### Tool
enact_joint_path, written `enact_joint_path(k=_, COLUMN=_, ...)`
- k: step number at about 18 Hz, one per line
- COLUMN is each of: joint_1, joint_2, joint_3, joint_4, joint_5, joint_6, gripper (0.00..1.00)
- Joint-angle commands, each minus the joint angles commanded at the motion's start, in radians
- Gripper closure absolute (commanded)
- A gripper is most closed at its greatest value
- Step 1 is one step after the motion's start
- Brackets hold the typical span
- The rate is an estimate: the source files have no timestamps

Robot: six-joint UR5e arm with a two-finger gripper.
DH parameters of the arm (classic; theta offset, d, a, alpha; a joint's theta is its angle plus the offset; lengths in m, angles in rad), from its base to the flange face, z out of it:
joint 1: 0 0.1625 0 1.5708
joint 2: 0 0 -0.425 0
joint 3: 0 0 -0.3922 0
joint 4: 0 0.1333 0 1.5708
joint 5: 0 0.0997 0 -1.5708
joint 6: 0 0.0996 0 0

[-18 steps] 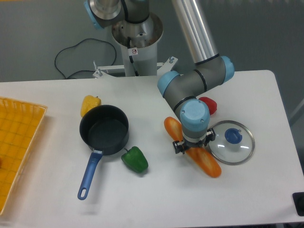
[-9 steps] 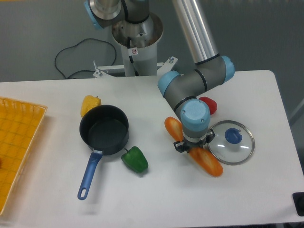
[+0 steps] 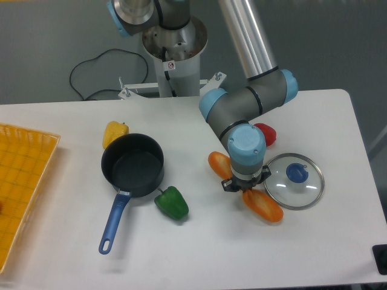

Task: Pick up the long bread
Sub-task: 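Lift the held bread and carry it toward the saucepan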

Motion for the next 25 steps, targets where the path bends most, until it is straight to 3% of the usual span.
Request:
enact_joint_path(k=4, joint_1=-0.044, joint_2=0.043, joint_3=0.058, joint_4=-0.074, joint_5=0.0, joint_6=0.044, gripper=0.94)
enact_joint_path(k=8, joint_1=-0.074, joint_2=0.077, joint_3=0.087, joint_4=-0.129, joint_5=-0.003, joint_6=0.28, gripper=0.94)
enact_joint_path(k=10, joint_1=-0.087, joint_2=0.089, joint_3=0.089, joint_4=-0.124, joint_5=-0.014, joint_6=0.365, gripper=0.94)
enact_joint_path(k=14, joint_1=-0.113, joint_2=0.097, joint_3=0.123, joint_4=-0.112, joint_5=-0.104, joint_6=0.391, gripper=0.94)
enact_joint_path(k=20, joint_1=-0.184, joint_2=0.118, joint_3=0.135, joint_4=-0.112, joint_5=-0.117, joint_6=0.564, gripper=0.94)
enact_joint_path(k=25, joint_1=-0.204, joint_2=0.118, joint_3=0.126, joint_4=-0.114, joint_5=-0.118, joint_6=0.571, gripper=0.94)
